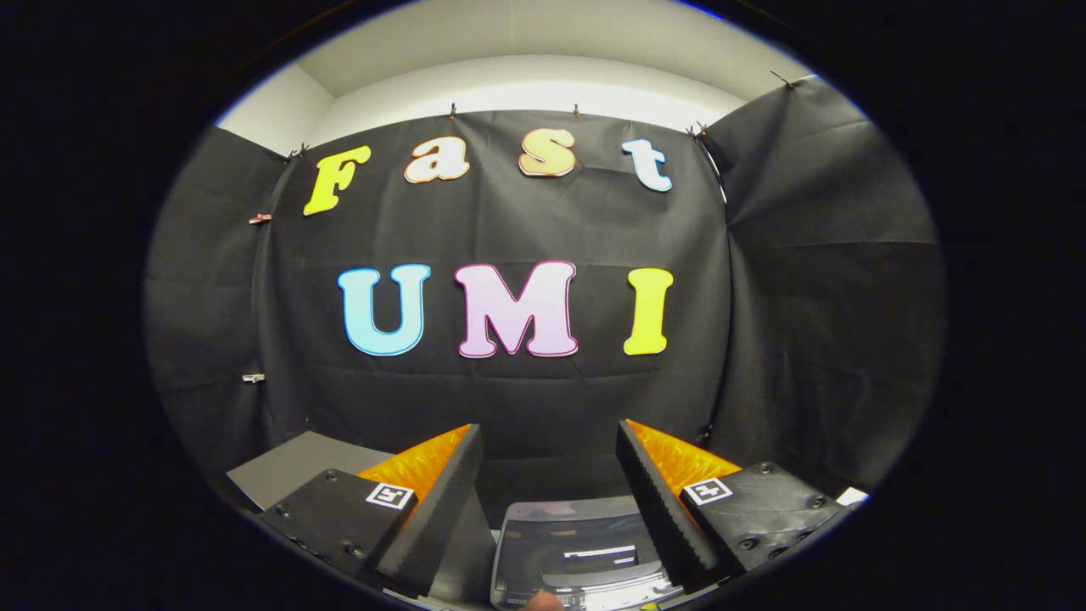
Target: Put the clothes into the washing machine and then close the washing machine lid.
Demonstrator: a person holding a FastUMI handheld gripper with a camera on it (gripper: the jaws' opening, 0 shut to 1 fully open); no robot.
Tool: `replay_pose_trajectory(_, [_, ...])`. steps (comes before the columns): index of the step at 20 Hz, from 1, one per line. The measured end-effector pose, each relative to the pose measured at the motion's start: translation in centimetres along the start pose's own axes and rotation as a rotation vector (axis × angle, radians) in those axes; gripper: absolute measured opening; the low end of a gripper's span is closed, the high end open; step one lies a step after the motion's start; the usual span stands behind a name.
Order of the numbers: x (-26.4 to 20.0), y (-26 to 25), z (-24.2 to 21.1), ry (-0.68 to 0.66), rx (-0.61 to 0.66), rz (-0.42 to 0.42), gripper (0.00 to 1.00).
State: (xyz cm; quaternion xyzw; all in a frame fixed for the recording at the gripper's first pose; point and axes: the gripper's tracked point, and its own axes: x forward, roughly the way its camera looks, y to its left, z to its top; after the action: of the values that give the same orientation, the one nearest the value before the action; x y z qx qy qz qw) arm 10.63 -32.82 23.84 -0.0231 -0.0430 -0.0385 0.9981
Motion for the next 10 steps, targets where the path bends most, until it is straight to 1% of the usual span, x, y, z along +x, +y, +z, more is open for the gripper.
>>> replay_pose_trajectory(3, [-0.6, 1.1, 0.8, -0.023, 0.002, 0.015, 0.99])
replay_pose_trajectory(10, [-1.0, 3.9, 1.3, -0.024, -0.021, 0.061, 0.99])
